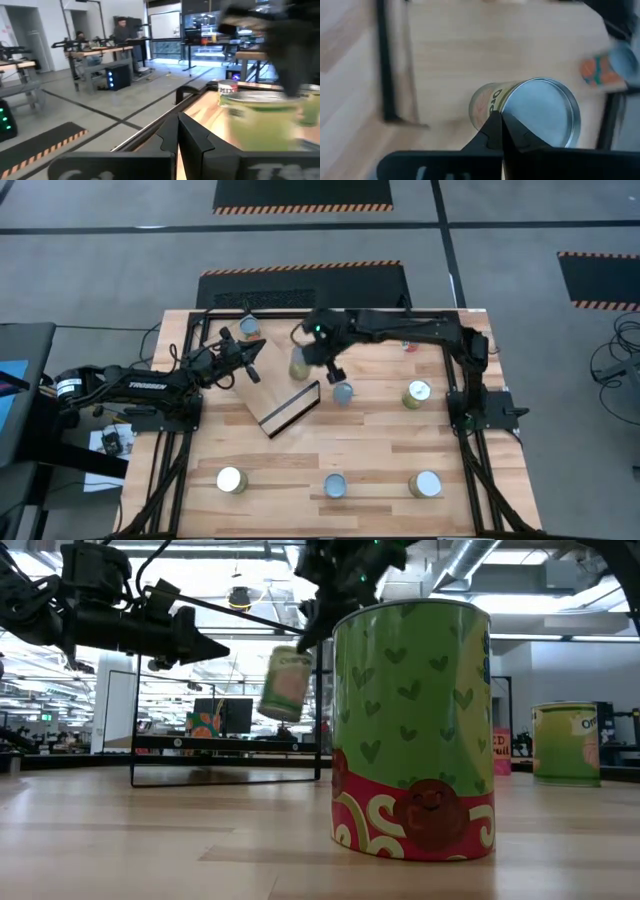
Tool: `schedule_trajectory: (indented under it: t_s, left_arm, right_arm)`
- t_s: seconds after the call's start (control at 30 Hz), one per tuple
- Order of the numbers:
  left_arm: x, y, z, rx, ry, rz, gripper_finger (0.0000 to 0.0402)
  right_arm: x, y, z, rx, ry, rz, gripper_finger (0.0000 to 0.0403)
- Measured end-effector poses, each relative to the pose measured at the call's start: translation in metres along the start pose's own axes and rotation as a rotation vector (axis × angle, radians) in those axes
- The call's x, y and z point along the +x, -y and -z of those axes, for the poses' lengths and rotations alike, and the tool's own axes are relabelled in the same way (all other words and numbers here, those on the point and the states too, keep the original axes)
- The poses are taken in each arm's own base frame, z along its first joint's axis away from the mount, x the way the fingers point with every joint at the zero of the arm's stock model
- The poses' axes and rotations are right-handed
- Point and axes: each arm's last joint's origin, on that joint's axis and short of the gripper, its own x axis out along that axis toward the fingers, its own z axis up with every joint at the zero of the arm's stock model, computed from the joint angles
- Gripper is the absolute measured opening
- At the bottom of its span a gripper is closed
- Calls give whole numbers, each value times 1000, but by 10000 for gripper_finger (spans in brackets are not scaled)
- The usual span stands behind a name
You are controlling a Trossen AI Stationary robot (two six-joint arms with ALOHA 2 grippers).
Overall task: Pick and place cans onto a shelf
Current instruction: Put the top large canned oranges on the shelf
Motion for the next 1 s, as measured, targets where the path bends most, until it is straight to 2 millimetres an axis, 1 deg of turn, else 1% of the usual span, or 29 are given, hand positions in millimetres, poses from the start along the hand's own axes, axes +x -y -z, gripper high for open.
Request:
schedule_trajectory:
  t_s: [0.07, 0.17, 0.23, 0.37, 0.43, 0.63, 0.73, 0.87, 1.0]
  left_arm:
    - [0, 0, 0, 0, 0, -1, 0]
    - [0, 0, 0, 0, 0, -1, 0]
    - [0, 0, 0, -1, 0, -1, 0]
    - [0, 0, 0, -13, 0, 3, 0]
    - [0, 0, 0, -14, 0, 9, 0]
    - [0, 0, 0, -16, 1, 17, 0]
    - [0, 1, 0, -16, 1, 20, 0]
    - [0, 1, 0, -15, 1, 21, 0]
    - [0, 1, 0, -15, 1, 21, 0]
  right_arm:
    - [10, -10, -9, -53, 6, -13, 4]
    - [28, -20, -15, -116, 10, -23, 4]
    - [36, -20, -16, -155, 7, 4, 5]
    - [55, -15, -11, -184, -7, 34, 6]
    - [59, -14, -11, -187, -16, 38, 5]
    - [56, -13, -16, -226, -19, 34, 18]
    - [47, -11, -22, -213, -23, 30, 19]
    - [33, -8, -27, -204, -45, 9, 10]
    - [30, -11, -27, -190, -41, -49, 8]
